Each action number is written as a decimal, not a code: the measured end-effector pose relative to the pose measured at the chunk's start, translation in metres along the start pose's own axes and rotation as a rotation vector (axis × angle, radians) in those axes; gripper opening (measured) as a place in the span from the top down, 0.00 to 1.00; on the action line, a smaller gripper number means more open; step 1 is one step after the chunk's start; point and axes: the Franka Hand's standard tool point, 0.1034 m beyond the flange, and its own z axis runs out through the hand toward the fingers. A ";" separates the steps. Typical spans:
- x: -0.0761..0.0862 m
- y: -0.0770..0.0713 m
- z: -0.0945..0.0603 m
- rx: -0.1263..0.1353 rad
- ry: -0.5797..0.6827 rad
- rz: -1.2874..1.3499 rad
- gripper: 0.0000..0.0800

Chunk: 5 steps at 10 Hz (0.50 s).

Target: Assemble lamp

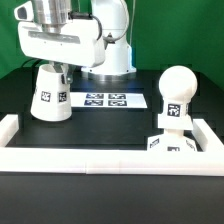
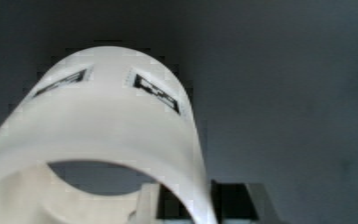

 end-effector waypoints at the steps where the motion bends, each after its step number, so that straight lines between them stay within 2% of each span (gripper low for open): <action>1: -0.003 -0.008 -0.006 0.010 -0.006 0.000 0.94; 3: -0.014 -0.032 -0.026 0.040 -0.028 -0.008 0.94; 4: -0.015 -0.045 -0.042 0.061 -0.035 -0.010 0.94; 5: -0.015 -0.063 -0.067 0.086 -0.048 0.007 0.94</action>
Offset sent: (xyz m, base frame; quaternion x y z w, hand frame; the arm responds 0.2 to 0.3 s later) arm 0.0157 0.0310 0.0478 0.0311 -0.0225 0.0092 0.9992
